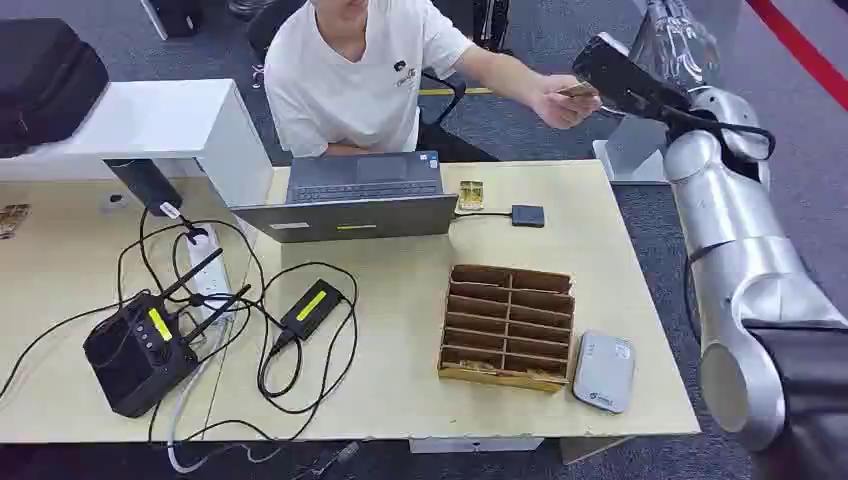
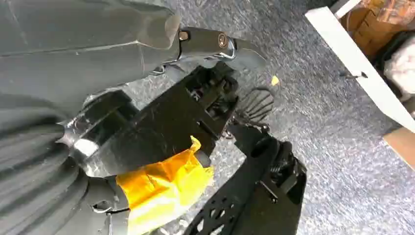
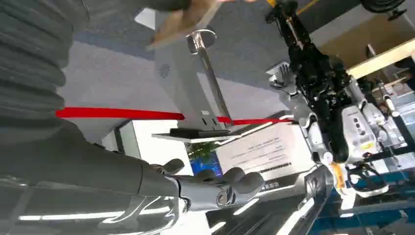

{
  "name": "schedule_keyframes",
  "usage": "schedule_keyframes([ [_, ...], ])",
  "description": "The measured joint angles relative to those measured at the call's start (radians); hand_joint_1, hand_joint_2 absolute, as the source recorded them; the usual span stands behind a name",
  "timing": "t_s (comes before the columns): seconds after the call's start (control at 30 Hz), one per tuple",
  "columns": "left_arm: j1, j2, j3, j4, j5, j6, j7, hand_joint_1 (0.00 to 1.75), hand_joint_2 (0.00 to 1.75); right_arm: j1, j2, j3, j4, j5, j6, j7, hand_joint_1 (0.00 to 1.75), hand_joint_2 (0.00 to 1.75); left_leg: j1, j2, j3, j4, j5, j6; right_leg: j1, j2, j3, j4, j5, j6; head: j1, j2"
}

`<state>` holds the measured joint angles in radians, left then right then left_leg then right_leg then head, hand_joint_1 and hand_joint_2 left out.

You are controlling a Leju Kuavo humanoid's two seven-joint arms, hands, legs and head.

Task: Pass the card to the sensor for recognition and then transmit it.

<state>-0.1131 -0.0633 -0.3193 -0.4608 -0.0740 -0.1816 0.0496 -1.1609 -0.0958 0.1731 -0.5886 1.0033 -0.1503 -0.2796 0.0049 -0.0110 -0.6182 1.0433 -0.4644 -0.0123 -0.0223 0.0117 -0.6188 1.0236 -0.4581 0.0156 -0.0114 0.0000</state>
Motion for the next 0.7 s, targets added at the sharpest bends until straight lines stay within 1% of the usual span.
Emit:
schedule_keyframes([
  [0.33, 0.007, -0.005, 0.0, 0.0, 0.031, -0.011, -0.001, 0.0, 1.75, 0.022, -0.024, 0.074, -0.008, -0.073, -0.004, -0.006, 1.75, 1.75, 0.0, 0.0, 0.0, 0.0, 0.0, 0.0, 0.0, 0.0, 0.0, 0.0, 0.0, 0.0, 0.0, 0.0],
  [0.7, 0.012, -0.008, 0.0, 0.001, 0.066, -0.019, 0.0, 0.0, 1.75, 0.027, -0.059, 0.119, -0.015, -0.109, -0.015, 0.005, 1.75, 1.75, 0.0, 0.0, 0.0, 0.0, 0.0, 0.0, 0.0, 0.0, 0.0, 0.0, 0.0, 0.0, 0.0, 0.0],
])
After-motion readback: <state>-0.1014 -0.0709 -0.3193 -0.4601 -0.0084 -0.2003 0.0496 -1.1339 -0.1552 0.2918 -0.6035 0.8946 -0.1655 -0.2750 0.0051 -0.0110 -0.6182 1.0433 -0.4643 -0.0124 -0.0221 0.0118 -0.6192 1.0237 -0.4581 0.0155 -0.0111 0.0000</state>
